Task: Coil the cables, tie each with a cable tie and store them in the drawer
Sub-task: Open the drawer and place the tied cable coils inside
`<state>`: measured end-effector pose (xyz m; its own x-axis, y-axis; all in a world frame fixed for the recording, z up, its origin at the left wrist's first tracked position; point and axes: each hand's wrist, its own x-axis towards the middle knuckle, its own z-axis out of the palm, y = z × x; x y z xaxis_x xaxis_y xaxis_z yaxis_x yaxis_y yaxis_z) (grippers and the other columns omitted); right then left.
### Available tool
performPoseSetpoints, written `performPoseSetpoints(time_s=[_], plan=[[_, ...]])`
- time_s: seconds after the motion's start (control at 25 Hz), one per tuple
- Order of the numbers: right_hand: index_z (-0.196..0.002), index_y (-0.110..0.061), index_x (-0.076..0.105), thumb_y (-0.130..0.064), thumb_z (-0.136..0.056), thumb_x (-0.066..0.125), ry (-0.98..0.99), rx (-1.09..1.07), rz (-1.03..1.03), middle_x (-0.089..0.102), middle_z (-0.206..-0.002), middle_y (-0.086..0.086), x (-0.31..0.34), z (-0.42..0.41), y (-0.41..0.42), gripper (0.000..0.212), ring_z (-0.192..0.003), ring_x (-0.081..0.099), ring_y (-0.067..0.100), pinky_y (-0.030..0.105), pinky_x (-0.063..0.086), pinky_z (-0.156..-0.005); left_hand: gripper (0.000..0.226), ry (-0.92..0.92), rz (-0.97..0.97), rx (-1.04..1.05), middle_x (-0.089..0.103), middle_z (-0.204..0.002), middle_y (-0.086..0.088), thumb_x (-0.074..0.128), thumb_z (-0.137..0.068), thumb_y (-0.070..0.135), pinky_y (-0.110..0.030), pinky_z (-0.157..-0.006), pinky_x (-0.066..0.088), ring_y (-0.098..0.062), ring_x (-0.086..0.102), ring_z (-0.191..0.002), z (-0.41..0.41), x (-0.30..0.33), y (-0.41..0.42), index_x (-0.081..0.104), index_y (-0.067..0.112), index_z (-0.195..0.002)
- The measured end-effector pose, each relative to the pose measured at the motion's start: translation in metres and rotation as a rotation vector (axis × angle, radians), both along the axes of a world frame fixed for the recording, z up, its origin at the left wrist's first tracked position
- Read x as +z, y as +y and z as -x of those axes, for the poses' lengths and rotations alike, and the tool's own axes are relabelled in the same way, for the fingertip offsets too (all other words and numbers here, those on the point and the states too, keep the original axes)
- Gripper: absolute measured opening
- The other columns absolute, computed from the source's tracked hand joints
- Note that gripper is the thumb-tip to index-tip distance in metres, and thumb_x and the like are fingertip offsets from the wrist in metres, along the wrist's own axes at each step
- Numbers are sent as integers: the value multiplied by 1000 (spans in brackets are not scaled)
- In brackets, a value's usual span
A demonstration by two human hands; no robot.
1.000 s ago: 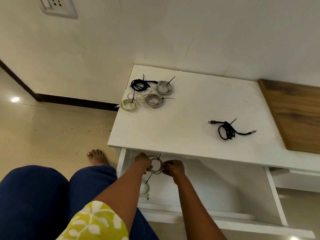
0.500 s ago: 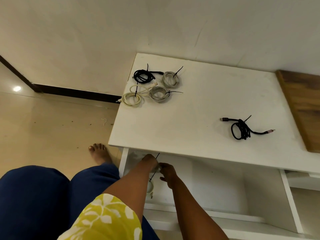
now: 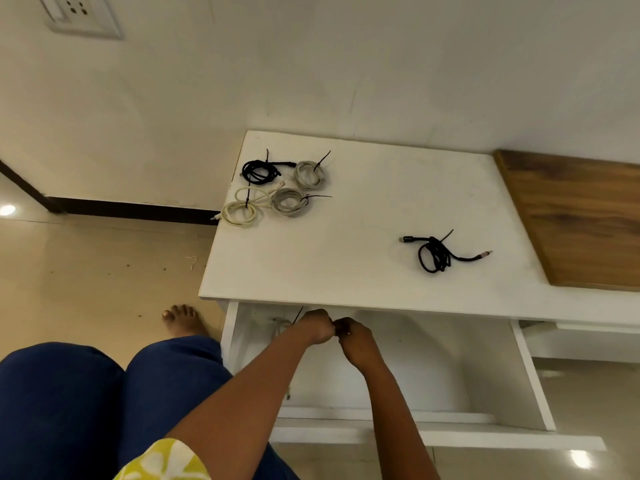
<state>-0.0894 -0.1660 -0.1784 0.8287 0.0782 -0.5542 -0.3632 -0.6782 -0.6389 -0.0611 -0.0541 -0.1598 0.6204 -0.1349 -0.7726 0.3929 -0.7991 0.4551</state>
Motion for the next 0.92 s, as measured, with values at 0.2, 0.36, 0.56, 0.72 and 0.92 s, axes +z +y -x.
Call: performPoseSetpoints(time_s=[0.2,0.36,0.56,0.72,0.92], plan=[[-103,-11,65,-21,-97,46,-76,-20,15,68,-97,5,66,13,-56,23,-84,64,19,31,49,-76,30,45,262,-44,66,-116,-16,42,-99,16,-22,-69,46,-15,59,-80,11,61,-28,56,-2,-119],[-92,-19,66,-27,-94,53,-247,-218,-96,70,-83,-3,110,1,-87,16,-74,65,12,33,52,-76,24,-255,445,76,70,-106,-12,49,-97,21,-30,-81,51,-16,64,-80,2,98,-38,61,6,-111],[-115,-9,58,-18,-94,54,-739,-658,-60,58,-114,10,117,-40,-95,23,-94,57,21,29,47,-83,44,-490,465,301,58,-124,-7,58,-92,33,-25,-88,41,-19,55,-108,-28,102,-66,49,10,-129],[-131,-2,48,-24,-96,51,-578,-732,102,35,-135,19,101,-71,-96,41,-123,34,35,34,27,-102,64,-377,488,355,50,-135,-7,58,-90,42,-31,-99,42,-24,51,-121,-51,95,-88,37,7,-139],[-126,-4,52,-24,-94,51,-481,-602,101,38,-132,19,91,-75,-89,37,-123,29,35,41,26,-106,62,-319,549,414,51,-134,-10,58,-91,37,-36,-102,44,-25,52,-121,-58,90,-103,36,7,-141]])
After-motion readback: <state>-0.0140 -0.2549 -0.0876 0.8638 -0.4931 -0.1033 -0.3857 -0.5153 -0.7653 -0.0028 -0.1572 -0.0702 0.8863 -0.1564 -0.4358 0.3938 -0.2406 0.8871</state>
